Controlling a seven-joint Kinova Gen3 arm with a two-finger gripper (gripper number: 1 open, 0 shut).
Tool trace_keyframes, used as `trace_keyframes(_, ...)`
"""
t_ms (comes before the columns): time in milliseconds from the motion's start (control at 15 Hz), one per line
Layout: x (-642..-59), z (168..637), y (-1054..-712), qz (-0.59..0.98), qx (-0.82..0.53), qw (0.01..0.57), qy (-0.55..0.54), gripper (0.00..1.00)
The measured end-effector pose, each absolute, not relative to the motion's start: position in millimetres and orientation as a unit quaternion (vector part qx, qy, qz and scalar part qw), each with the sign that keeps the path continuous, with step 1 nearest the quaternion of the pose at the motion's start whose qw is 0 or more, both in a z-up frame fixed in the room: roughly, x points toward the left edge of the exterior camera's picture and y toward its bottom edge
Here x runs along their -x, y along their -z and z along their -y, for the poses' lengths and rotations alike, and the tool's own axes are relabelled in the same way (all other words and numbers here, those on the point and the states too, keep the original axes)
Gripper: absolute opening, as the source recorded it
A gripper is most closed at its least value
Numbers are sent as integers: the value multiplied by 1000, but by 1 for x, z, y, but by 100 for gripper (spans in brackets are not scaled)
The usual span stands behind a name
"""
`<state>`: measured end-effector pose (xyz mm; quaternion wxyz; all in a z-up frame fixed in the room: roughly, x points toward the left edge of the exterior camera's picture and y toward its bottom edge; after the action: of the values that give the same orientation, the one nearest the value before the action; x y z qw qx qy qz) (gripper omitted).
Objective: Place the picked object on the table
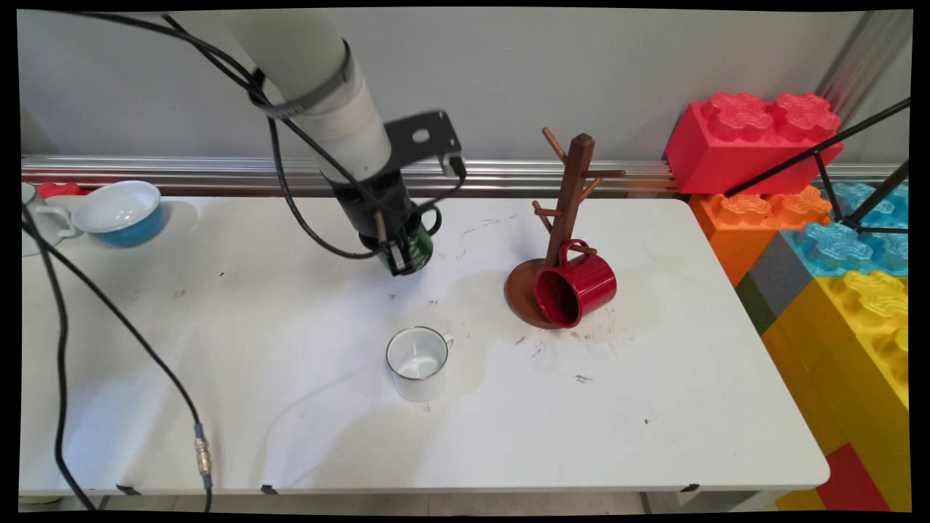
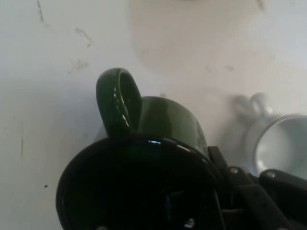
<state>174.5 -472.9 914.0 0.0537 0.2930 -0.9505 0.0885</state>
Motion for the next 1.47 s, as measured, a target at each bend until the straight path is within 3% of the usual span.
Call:
trace_keyframes(533,-164,509,-854,965,-250,11,-79,0)
trace_keyframes(1467,-140,535,-806,972,-228,0,-51,0)
